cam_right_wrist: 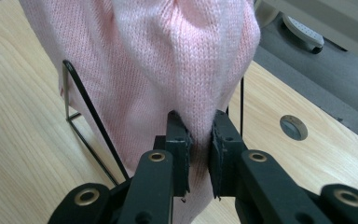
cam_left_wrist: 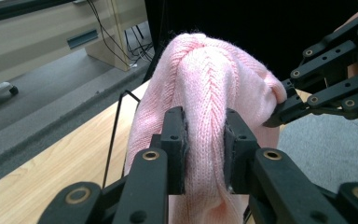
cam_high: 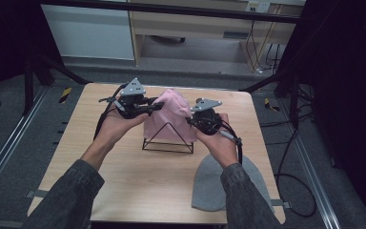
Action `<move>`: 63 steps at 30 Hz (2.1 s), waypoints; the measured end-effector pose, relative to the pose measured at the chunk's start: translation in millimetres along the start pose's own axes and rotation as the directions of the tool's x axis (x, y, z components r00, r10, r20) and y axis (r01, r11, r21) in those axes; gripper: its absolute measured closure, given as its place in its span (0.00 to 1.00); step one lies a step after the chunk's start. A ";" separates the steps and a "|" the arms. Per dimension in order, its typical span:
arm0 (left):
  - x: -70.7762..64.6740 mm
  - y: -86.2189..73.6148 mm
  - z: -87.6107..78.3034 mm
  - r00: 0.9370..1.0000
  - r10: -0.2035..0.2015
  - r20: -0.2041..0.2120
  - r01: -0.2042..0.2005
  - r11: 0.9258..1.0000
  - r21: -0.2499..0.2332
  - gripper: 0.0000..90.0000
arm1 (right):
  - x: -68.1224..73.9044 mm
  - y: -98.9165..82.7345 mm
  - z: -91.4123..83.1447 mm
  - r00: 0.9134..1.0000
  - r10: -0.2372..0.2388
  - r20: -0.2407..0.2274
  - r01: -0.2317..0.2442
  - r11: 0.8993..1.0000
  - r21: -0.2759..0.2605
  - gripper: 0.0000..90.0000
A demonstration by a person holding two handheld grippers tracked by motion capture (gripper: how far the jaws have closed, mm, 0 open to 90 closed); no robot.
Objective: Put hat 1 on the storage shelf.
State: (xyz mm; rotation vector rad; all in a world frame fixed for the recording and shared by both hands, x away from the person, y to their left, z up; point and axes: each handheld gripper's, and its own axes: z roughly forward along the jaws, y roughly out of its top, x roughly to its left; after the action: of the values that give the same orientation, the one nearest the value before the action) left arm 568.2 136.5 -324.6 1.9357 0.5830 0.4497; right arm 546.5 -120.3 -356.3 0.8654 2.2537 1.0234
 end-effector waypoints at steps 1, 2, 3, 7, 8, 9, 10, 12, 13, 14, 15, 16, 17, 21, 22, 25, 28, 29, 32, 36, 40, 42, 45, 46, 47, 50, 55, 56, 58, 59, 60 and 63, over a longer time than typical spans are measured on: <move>-0.4 -1.3 0.1 1.000 0.004 0.002 -0.004 1.000 0.005 0.82 | 0.0 -1.3 0.8 1.000 -0.001 -0.001 0.001 1.000 -0.001 0.89; -1.3 -2.7 0.6 1.000 -0.001 0.003 0.001 1.000 0.002 0.82 | 0.2 -2.4 1.3 1.000 0.001 -0.001 -0.001 1.000 0.002 0.89; -1.4 -4.0 0.6 1.000 0.004 0.005 -0.004 1.000 0.006 0.82 | 0.2 -3.8 1.9 1.000 0.001 -0.004 -0.001 1.000 0.001 0.89; -3.9 -9.5 1.7 1.000 -0.001 0.008 0.001 1.000 0.010 0.82 | 1.5 -9.8 4.3 1.000 0.008 -0.007 -0.008 1.000 0.009 0.89; -4.2 -10.9 1.9 1.000 0.000 0.008 0.000 1.000 0.012 0.82 | 1.7 -10.8 4.9 1.000 0.007 -0.007 -0.006 1.000 0.009 0.89; -4.2 -10.9 1.9 1.000 0.000 0.008 0.000 1.000 0.012 0.81 | 1.7 -10.8 4.9 1.000 0.007 -0.007 -0.006 1.000 0.009 0.89; -4.6 -13.1 2.0 1.000 -0.003 0.008 0.003 1.000 0.013 0.81 | 2.0 -12.1 5.2 1.000 0.009 -0.008 -0.009 1.000 0.010 0.89; -4.6 -17.0 2.7 1.000 -0.005 0.007 0.005 1.000 0.020 0.81 | 3.6 -15.6 7.5 1.000 0.011 -0.013 -0.011 1.000 0.012 0.89; -4.4 -18.6 3.1 1.000 -0.003 0.008 0.003 1.000 0.028 0.81 | 4.0 -16.4 8.2 1.000 0.011 -0.016 -0.011 1.000 0.012 0.89; -4.4 -18.6 3.1 1.000 -0.003 0.008 0.003 1.000 0.028 0.81 | 4.0 -16.4 8.2 1.000 0.011 -0.016 -0.011 1.000 0.012 0.89; -5.1 -20.8 4.1 1.000 -0.010 0.011 0.010 1.000 0.024 0.81 | 5.3 -18.3 10.5 1.000 0.010 -0.018 -0.010 1.000 0.019 0.89; -5.4 -22.1 4.3 1.000 -0.009 0.012 0.009 1.000 0.025 0.81 | 5.7 -19.0 11.1 1.000 0.010 -0.019 -0.010 1.000 0.019 0.89; -5.4 -22.1 4.3 1.000 -0.009 0.012 0.009 1.000 0.025 0.81 | 5.7 -19.0 11.1 1.000 0.010 -0.019 -0.010 1.000 0.019 0.89; -6.7 -28.0 5.6 1.000 -0.012 0.011 0.012 0.999 0.030 0.81 | 6.9 -25.9 13.9 1.000 0.017 -0.023 -0.016 1.000 0.025 0.88; -6.8 -29.3 5.4 1.000 -0.011 0.011 0.010 0.999 0.033 0.81 | 7.0 -26.9 14.1 1.000 0.017 -0.024 -0.017 0.999 0.027 0.88; -7.5 -33.4 5.2 1.000 -0.012 0.019 0.012 0.999 0.030 0.80 | 8.3 -30.0 15.9 0.999 0.019 -0.029 -0.018 0.999 0.034 0.88; -7.6 -36.6 3.9 0.999 -0.025 0.026 0.025 0.999 0.022 0.78 | 8.9 -32.0 17.5 0.999 0.019 -0.032 -0.018 0.999 0.037 0.88; -7.6 -36.6 3.9 0.999 -0.025 0.026 0.025 0.999 0.022 0.77 | 8.9 -32.0 17.5 0.999 0.019 -0.032 -0.018 0.999 0.037 0.88; -8.2 -40.2 2.3 0.999 -0.031 0.031 0.030 0.999 0.028 0.76 | 9.7 -33.6 19.0 0.999 0.020 -0.032 -0.018 0.999 0.045 0.88; -9.1 -41.4 -0.2 0.999 -0.040 0.036 0.039 0.999 0.023 0.74 | 10.0 -33.6 19.5 0.999 0.022 -0.034 -0.021 0.999 0.044 0.89; -10.0 -42.8 -4.7 0.998 -0.045 0.038 0.044 0.999 0.006 0.73 | 9.7 -33.7 19.2 0.999 0.023 -0.034 -0.022 0.999 0.044 0.89; -10.1 -43.8 -6.4 0.998 -0.046 0.036 0.046 0.999 0.004 0.75 | 9.7 -34.3 19.4 0.999 0.022 -0.035 -0.021 0.999 0.045 0.89; -10.3 -45.7 -7.5 0.999 -0.045 0.028 0.045 0.999 0.014 0.81 | 9.5 -34.7 19.7 0.999 0.021 -0.037 -0.019 0.999 0.046 0.89; -10.1 -46.3 -7.3 0.999 -0.047 0.026 0.046 0.999 0.019 0.83 | 9.5 -35.0 20.0 0.999 0.021 -0.038 -0.019 0.999 0.048 0.89; -10.2 -46.8 -6.8 0.999 -0.048 0.023 0.048 0.999 0.023 0.83 | 9.7 -35.3 20.6 0.999 0.022 -0.038 -0.020 0.999 0.049 0.89; -11.8 -48.6 -4.3 0.999 -0.048 0.021 0.048 0.998 0.029 0.84 | 9.8 -36.9 22.5 0.999 0.020 -0.041 -0.017 0.998 0.057 0.89; -15.4 -50.9 -4.1 0.998 -0.047 0.031 0.046 0.999 0.024 0.81 | 10.2 -41.9 24.3 0.999 0.028 -0.043 -0.026 0.998 0.062 0.87; -15.9 -50.9 -4.6 0.998 -0.050 0.031 0.049 0.999 0.018 0.80 | 10.1 -42.6 24.0 0.999 0.031 -0.044 -0.028 0.998 0.060 0.85; -16.8 -50.6 -5.1 0.998 -0.048 0.031 0.047 0.999 0.011 0.77 | 10.4 -43.1 23.1 0.998 0.040 -0.045 -0.037 0.997 0.061 0.78; -17.2 -50.1 -5.4 0.998 -0.047 0.031 0.047 0.999 0.009 0.76 | 10.8 -43.3 22.5 0.998 0.042 -0.046 -0.039 0.997 0.063 0.74; -17.6 -49.4 -5.9 0.998 -0.050 0.029 0.049 0.999 0.005 0.73 | 11.3 -43.5 21.5 0.998 0.041 -0.039 -0.039 0.997 0.068 0.69; -19.4 -46.3 -8.7 0.998 -0.060 0.031 0.061 0.998 -0.015 0.69 | 11.3 -44.5 16.5 0.998 0.052 -0.034 -0.050 0.997 0.066 0.61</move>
State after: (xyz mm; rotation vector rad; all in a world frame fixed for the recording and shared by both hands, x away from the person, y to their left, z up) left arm 538.4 148.4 -364.2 1.9011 0.6147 0.3849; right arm 535.1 -127.3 -403.2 0.9439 2.3170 1.0003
